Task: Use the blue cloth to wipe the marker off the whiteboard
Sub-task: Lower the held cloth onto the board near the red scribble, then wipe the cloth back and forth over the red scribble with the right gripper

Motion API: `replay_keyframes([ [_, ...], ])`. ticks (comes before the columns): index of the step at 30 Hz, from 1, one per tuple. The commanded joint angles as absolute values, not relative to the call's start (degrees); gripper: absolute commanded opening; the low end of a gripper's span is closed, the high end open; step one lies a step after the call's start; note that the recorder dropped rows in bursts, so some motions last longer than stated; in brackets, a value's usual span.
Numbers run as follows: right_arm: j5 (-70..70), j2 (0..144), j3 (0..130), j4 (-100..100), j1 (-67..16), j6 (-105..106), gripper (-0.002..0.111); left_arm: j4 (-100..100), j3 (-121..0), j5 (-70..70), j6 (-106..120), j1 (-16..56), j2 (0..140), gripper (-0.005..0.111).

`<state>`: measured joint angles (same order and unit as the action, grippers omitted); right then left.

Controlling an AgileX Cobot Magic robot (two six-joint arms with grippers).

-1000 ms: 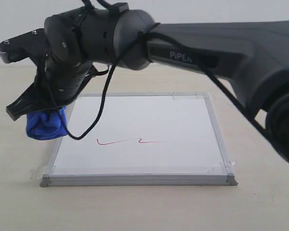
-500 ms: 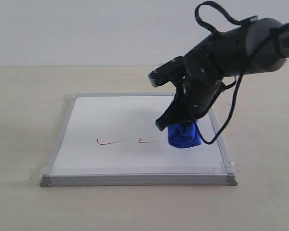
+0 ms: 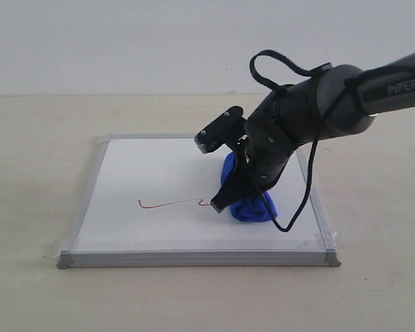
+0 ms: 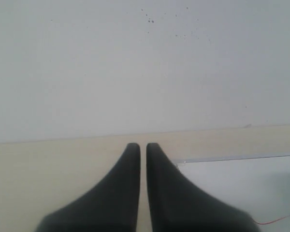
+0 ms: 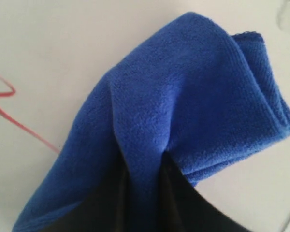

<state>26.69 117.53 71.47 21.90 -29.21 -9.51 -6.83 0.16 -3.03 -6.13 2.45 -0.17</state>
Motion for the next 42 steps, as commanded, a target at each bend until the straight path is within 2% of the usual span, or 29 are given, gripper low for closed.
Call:
replay_keyframes([
  [1, 21.74, 121.66, 71.14, 17.02, -33.64, -9.11, 0.000, -6.51, 0.00, -2.95, -6.46, 2.54, 0.00, 0.004],
  [9, 24.78, 121.78, 76.31, 10.12, -42.64, -1.65, 0.000, -6.51, 0.00, -2.95, -6.46, 2.54, 0.00, 0.004],
  [13, 28.20, 121.78, 77.67, 11.33, -43.73, -1.79, 0.000, -6.51, 0.00, -2.95, -6.46, 2.54, 0.00, 0.004],
  [26, 47.18, 121.88, 77.57, 34.30, -29.52, -19.48, 0.000, -6.51, 0.00, -2.95, -6.46, 2.54, 0.00, 0.004],
  [31, 40.13, 121.88, 77.57, 25.44, -30.20, -15.56, 0.000, -6.51, 0.00, -2.95, -6.46, 2.54, 0.00, 0.004],
  [35, 31.59, 123.31, 77.94, 10.95, -34.80, -3.12, 0.000, -6.51, 0.00, -2.95, -6.46, 2.54, 0.00, 0.004],
  [42, 31.16, 127.74, 84.89, 0.00, -41.92, 7.01, 0.000, -6.51, 0.00, -2.95, -6.46, 2.54, 0.00, 0.004],
])
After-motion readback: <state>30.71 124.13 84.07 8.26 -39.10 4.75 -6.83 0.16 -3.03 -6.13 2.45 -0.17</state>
